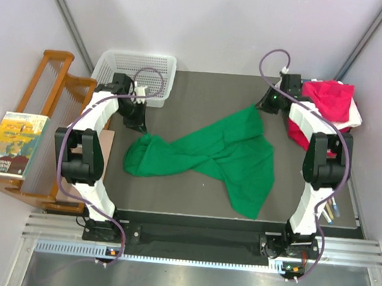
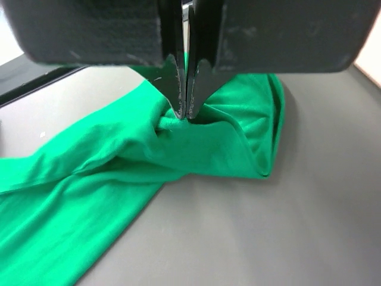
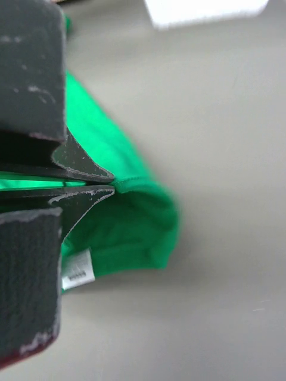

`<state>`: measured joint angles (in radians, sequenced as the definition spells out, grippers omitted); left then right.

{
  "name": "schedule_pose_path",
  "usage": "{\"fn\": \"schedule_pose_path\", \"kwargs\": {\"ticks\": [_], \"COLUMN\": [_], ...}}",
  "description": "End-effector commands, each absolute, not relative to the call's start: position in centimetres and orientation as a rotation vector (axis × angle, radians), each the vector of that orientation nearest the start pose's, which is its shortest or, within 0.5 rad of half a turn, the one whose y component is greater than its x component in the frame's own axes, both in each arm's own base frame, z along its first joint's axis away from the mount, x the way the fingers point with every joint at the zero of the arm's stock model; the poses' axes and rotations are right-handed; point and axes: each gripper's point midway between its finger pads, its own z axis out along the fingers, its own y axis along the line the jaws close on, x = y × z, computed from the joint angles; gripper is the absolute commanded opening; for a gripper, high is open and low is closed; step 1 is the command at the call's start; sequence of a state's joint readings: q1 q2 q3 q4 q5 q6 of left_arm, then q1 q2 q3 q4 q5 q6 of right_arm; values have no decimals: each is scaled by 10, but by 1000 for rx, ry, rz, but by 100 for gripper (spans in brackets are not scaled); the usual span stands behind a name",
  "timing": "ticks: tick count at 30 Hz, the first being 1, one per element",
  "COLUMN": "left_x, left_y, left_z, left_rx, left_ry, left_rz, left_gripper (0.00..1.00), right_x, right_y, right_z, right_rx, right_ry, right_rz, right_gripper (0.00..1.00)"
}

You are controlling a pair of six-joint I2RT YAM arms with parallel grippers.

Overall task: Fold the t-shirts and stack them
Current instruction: Flatten the tshirt out

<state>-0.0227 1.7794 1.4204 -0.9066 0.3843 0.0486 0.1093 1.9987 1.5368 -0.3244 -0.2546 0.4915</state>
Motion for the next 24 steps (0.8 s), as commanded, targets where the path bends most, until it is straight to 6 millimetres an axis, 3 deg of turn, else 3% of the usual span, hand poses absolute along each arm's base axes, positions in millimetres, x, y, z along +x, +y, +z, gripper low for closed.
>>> {"fn": "schedule_pose_path", "kwargs": {"ticks": [1,2,3,4,5,11,16,20,24], "left_x": [398,405,409,417,419,419,394,373,341], "left_y": [-76,-74,-74,-72,-73,-70,-67,-63,-60], "left_z": [176,188,199,222,233,308,351,378,429], "left_rx": [207,213,215,216,221,227,229,234,246], "left_ry": [2595,2562,2536,2486,2464,2279,2181,2123,2005], "left_rz": [-505,-487,-480,-462,-456,-411,-371,-340,-309], "left_gripper": [0,0,0,0,0,0,0,0,0], "right_x": [519,512,507,502,492,444,404,358,310], "right_y": [118,118,117,117,115,106,96,85,71], "right_z": [230,250,257,269,289,359,406,446,473], "right_rx": [237,230,226,220,209,181,168,159,174], "right_ry": [2074,2038,2023,1998,1958,1817,1713,1623,1537], "right_rz": [598,604,608,610,615,614,609,581,537], "right_gripper": [0,0,0,0,0,0,0,0,0]}}
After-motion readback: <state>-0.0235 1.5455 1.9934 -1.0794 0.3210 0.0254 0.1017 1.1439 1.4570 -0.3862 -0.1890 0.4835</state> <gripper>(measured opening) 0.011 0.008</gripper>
